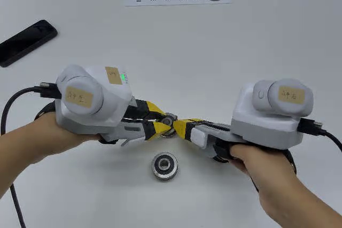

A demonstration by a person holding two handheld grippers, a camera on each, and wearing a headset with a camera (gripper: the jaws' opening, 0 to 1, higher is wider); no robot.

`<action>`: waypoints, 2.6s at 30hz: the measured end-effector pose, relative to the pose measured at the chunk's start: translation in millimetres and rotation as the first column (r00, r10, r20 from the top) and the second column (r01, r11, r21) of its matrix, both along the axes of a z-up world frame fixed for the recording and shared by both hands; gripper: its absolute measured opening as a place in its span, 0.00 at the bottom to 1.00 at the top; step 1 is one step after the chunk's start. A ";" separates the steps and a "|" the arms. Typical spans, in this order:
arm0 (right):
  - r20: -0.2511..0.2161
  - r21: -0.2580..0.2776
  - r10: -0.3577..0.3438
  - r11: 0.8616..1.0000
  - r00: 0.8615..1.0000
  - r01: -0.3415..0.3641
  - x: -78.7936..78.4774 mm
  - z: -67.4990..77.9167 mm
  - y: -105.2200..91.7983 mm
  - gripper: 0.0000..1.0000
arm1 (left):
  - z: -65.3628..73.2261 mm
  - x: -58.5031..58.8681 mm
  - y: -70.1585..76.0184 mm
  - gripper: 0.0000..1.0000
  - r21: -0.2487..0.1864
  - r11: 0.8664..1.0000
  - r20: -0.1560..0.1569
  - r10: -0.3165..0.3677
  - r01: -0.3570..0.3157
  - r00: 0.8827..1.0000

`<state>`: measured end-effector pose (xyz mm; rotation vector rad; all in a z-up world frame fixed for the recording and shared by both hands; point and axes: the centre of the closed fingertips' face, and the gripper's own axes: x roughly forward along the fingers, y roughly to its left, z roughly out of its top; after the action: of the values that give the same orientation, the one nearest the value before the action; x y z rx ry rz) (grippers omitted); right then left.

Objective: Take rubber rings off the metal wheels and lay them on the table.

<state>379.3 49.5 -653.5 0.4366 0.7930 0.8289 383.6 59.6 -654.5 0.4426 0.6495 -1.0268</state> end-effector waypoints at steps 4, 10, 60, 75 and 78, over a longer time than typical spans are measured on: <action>0.008 -0.006 0.006 1.000 1.000 -0.006 -0.2 0.6 1.5 0.00 | 0.0 -0.1 0.0 0.12 0.001 1.000 0.000 0.000 0.000 1.000; 0.016 -0.006 0.023 1.000 1.000 -0.023 -1.4 1.8 3.6 0.00 | -0.1 -0.8 0.4 0.12 -0.001 1.000 -0.001 -0.003 0.003 1.000; -0.075 0.068 -0.025 0.997 0.997 0.030 -1.7 9.5 2.1 0.02 | 0.0 0.6 -1.2 0.13 0.000 0.999 -0.032 0.035 -0.035 0.999; -0.182 0.150 -0.098 0.981 0.978 0.126 1.7 6.9 -0.1 0.02 | 21.2 0.5 4.3 0.24 -0.128 0.982 -0.081 0.127 -0.137 0.989; -0.198 0.173 -0.097 0.976 0.975 0.132 0.7 10.3 2.6 0.02 | 24.4 0.2 12.5 0.26 -0.114 0.982 -0.064 0.143 -0.150 0.988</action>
<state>380.0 52.1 -643.3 0.7290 0.8601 0.7629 383.9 72.2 -630.0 0.2588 0.6574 -0.9345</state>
